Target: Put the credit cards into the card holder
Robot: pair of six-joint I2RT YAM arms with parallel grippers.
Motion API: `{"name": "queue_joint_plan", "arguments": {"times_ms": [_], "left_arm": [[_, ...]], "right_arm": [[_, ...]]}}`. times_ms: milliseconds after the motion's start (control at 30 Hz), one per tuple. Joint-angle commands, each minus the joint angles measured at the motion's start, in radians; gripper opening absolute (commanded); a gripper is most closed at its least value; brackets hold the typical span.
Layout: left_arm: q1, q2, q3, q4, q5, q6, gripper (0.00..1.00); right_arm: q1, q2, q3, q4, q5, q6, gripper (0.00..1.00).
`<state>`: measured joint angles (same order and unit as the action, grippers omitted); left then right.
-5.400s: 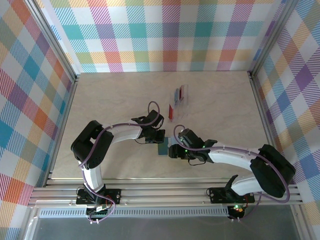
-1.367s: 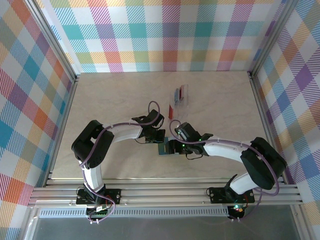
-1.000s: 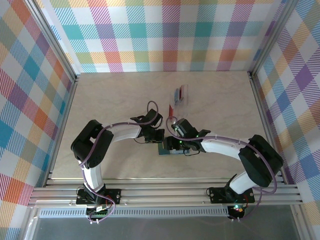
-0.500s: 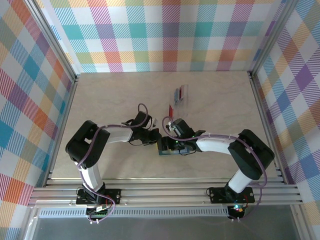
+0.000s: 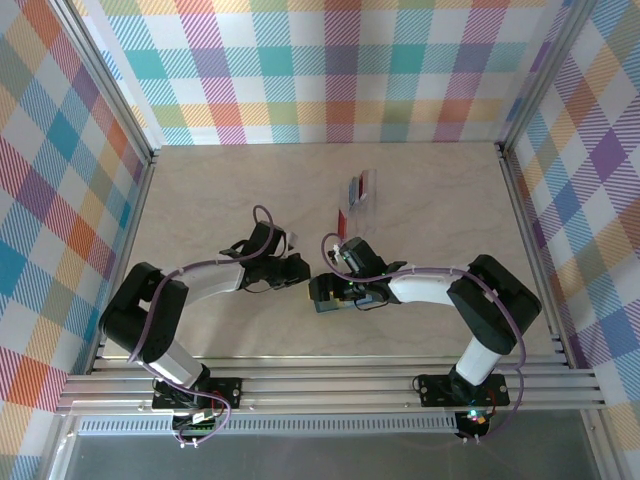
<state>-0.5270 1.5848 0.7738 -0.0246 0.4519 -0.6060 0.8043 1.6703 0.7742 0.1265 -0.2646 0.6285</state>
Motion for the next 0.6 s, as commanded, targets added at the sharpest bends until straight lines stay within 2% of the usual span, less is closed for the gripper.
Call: {"name": "queue_joint_plan", "arguments": {"times_ms": [0, 333, 567], "left_arm": [[-0.021, 0.027, -0.004, 0.040, 0.056, 0.007, 0.13], [-0.073, 0.163, 0.072, -0.005, 0.066, 0.042, 0.12], [-0.084, 0.206, 0.133, -0.178, -0.076, 0.099, 0.07]], "right_arm": [[0.006, 0.029, -0.010, 0.021, -0.035, 0.016, 0.77], [0.006, 0.022, -0.026, 0.045, -0.039, 0.019, 0.79], [0.001, 0.000, 0.006, 0.004, -0.017, 0.000, 0.82]]}}
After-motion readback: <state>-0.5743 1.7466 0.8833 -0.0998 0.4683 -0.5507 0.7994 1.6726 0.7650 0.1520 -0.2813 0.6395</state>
